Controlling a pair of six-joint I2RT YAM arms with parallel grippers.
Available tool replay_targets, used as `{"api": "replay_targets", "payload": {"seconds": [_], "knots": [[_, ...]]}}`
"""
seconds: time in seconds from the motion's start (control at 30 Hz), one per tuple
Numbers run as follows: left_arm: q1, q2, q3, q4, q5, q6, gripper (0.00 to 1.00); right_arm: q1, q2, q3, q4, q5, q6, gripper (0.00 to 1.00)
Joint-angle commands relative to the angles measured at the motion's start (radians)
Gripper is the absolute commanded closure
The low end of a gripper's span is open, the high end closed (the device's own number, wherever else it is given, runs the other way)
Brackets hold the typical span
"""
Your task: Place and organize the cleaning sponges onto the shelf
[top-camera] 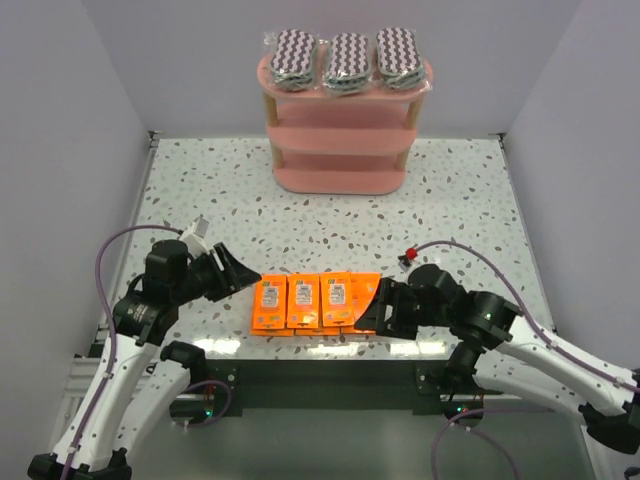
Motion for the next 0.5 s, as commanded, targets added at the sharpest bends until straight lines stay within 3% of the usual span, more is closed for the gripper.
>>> {"api": "replay_targets", "payload": {"seconds": [0.0,0.13,0.33,0.47], "knots": [[-0.002,-0.014,0.01,0.034,0.005,0.02,0.45,0.077,0.098,-0.014,0.177,0.065,0.16,0.29],[-0.002,-0.035,0.025,0.003,-0.01,0.017,0.45,0.153,0.141,-0.043,0.263,0.155,0.281,0.29],[-0.002,-0.073,0.03,-0.032,-0.023,0.005,0.45,0.229,0.129,-0.172,0.337,0.336,0.595,0.33],[-0.002,-0.075,0.03,-0.037,-0.026,0.005,0.45,0.257,0.147,-0.204,0.383,0.384,0.669,0.35]]}}
